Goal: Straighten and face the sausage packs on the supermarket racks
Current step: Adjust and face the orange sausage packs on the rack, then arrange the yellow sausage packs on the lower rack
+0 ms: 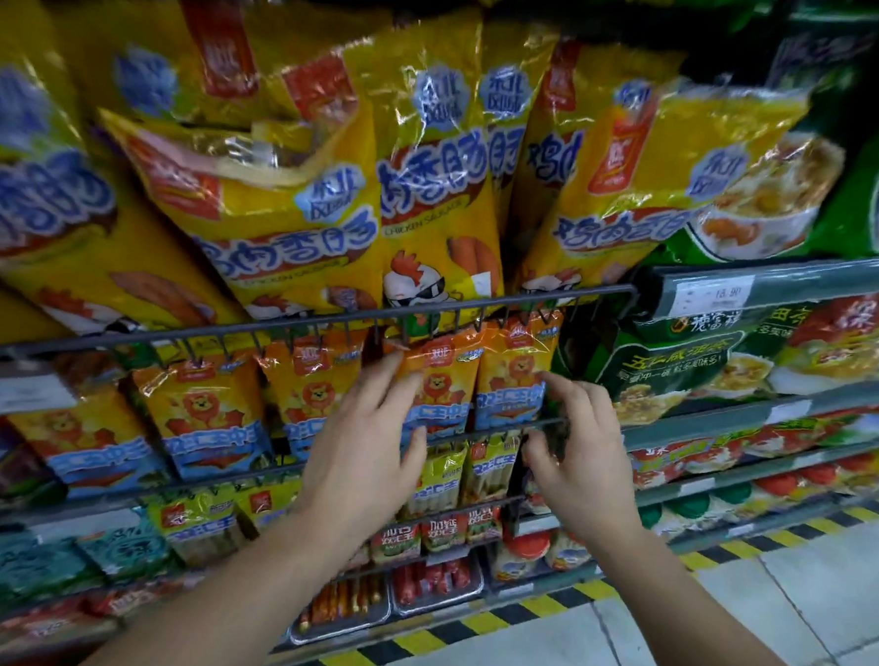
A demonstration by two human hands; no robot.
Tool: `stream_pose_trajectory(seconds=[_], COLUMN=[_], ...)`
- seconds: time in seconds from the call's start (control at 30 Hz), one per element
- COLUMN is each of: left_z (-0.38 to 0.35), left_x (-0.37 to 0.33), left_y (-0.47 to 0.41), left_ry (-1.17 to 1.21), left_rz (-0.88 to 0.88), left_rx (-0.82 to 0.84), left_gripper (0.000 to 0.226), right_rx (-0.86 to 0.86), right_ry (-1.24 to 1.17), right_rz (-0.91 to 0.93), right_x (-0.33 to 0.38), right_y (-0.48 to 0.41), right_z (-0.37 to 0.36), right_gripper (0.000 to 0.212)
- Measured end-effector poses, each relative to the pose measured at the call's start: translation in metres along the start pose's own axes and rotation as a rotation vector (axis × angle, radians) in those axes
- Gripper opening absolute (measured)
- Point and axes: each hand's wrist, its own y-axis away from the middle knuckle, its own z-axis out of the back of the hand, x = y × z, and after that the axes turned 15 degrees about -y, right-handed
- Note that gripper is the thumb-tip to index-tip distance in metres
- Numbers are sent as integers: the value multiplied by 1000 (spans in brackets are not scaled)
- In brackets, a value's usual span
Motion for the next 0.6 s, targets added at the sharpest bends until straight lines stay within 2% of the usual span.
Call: stream_pose_trajectory(seconds=[0.27,0.37,0.47,0.6], left_z=[62,84,95,93], left_x=[-20,-29,-34,-47], left_y=[11,7,4,-8], left_ry=[-109,-219,-284,-362], left_rz=[-85,-39,52,-46], left_rx=[-226,-302,-290,-247], left_gripper=[41,43,53,73], right_rx=[-235,-287,-254,-90], right_ry=[-26,-51,-39,110], right_rz=[94,120,149,188], right_x=[62,80,91,95], right_y=[-7,-21,-35,-47], right_z=[51,69,79,76], right_gripper=[52,53,57,72])
